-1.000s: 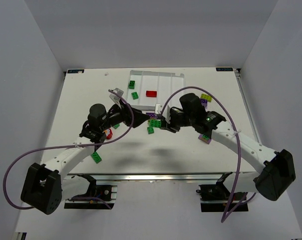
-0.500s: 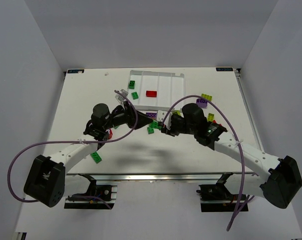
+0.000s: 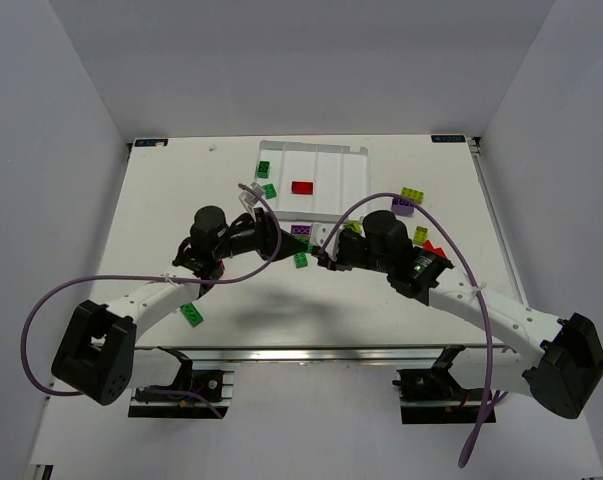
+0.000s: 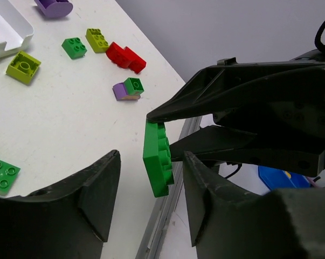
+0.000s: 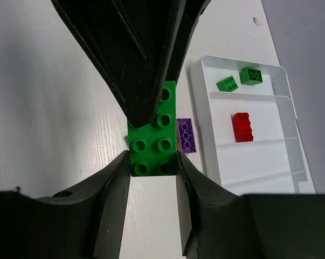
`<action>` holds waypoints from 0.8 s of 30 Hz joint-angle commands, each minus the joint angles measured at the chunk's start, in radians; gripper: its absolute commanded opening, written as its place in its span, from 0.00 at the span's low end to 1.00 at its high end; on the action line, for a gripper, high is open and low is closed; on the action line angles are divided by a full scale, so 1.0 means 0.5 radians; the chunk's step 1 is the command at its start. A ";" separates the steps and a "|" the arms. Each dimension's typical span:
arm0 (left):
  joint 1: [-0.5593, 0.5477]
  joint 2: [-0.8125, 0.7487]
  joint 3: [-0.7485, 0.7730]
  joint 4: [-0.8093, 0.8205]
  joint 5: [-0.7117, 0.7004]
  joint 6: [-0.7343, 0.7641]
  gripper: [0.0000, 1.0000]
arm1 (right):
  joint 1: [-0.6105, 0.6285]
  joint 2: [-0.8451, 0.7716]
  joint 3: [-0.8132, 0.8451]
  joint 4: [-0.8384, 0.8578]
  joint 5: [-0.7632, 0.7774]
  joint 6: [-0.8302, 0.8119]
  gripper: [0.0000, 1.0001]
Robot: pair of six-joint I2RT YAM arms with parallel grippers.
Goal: Sort the legos into containers by color
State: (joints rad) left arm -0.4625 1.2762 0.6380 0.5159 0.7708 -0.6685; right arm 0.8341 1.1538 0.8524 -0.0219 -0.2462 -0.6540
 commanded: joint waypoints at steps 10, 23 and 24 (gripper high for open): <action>-0.017 0.037 0.126 -0.086 0.085 0.122 0.05 | 0.038 -0.043 -0.042 0.087 0.017 -0.042 0.38; 0.084 0.073 0.328 -0.565 -0.684 0.597 0.00 | 0.025 -0.147 -0.051 0.108 0.351 -0.125 0.89; 0.087 0.098 0.359 -0.599 -0.780 0.622 0.00 | 0.013 -0.169 -0.057 0.117 0.351 -0.122 0.89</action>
State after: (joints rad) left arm -0.4332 1.3113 0.7509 0.3000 0.5762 -0.4522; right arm 0.8459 1.1271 0.8204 -0.0063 -0.1204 -0.7109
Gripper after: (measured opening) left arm 0.259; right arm 0.893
